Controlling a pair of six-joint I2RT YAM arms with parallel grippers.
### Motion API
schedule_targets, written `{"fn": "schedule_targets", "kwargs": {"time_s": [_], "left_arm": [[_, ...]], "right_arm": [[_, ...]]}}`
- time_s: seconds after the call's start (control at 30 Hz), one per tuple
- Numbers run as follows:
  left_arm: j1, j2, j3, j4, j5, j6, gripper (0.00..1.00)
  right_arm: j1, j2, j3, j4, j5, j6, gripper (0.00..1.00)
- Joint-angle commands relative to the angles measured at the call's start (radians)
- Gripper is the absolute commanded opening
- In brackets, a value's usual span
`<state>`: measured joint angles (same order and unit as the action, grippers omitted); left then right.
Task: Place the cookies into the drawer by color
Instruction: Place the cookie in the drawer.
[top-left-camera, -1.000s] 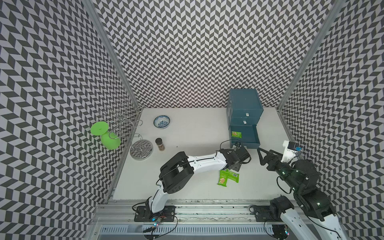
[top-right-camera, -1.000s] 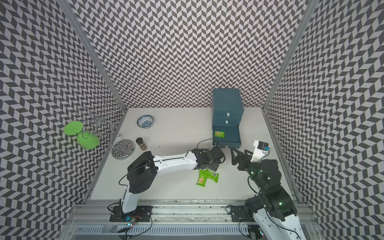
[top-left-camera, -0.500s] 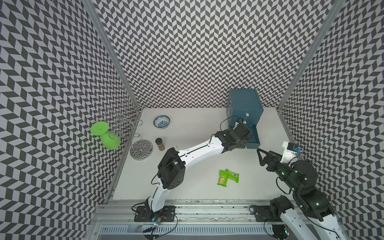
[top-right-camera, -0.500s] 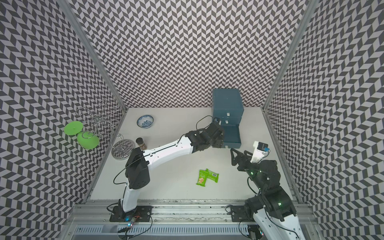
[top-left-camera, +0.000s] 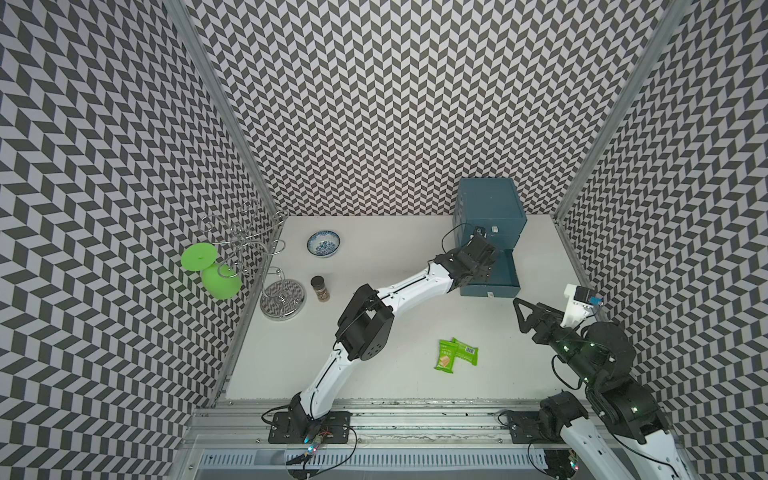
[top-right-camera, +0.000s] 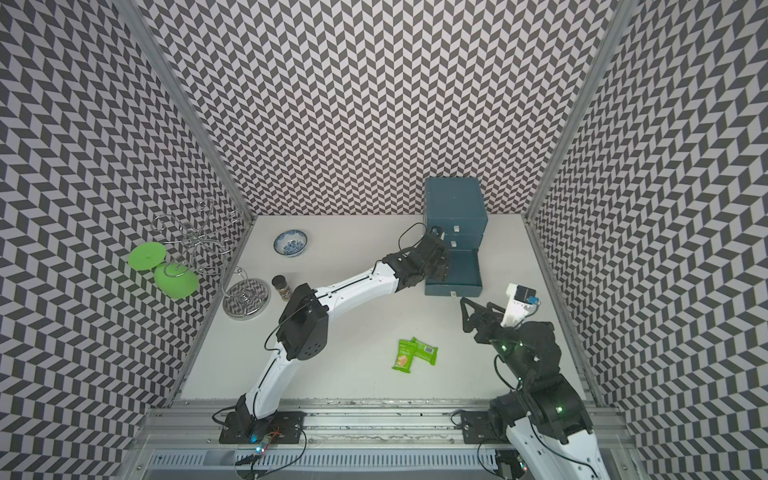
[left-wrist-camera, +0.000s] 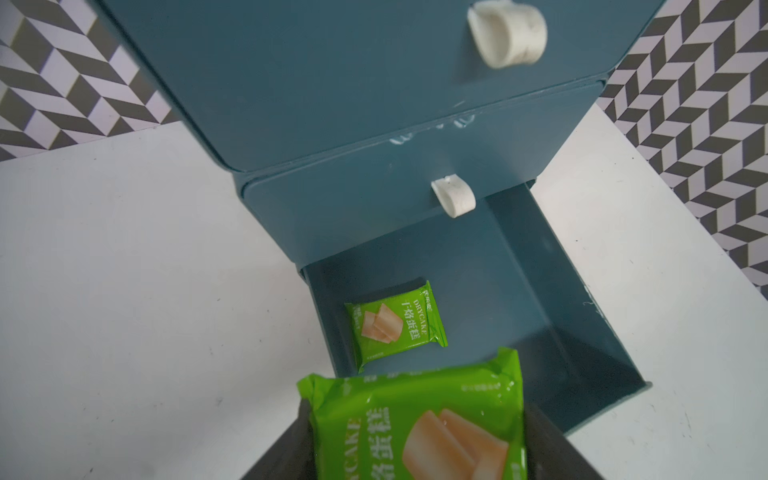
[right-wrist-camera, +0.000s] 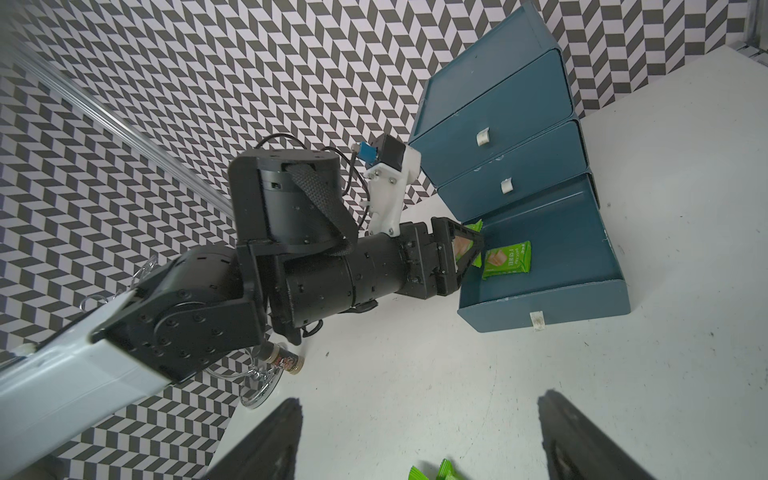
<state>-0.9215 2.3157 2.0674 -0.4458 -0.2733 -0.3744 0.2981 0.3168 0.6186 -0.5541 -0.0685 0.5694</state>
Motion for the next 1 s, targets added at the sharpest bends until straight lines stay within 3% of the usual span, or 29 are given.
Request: {"fn": "schedule_targets", "kwargs": {"time_s": [0.0, 0.57, 0.97], "left_arm": [[0.006, 0.036, 0.034, 0.096, 0.030, 0.033, 0.74], [0.006, 0.204, 0.113, 0.095, 0.026, 0.106, 0.75], [0.006, 0.199, 0.114, 0.091, 0.030, 0.116, 0.88]], "right_arm": [[-0.002, -0.020, -0.003, 0.027, -0.011, 0.003, 0.89], [-0.002, -0.022, -0.007, 0.026, -0.016, 0.009, 0.89], [-0.002, -0.022, -0.008, 0.026, -0.016, 0.010, 0.89]]}}
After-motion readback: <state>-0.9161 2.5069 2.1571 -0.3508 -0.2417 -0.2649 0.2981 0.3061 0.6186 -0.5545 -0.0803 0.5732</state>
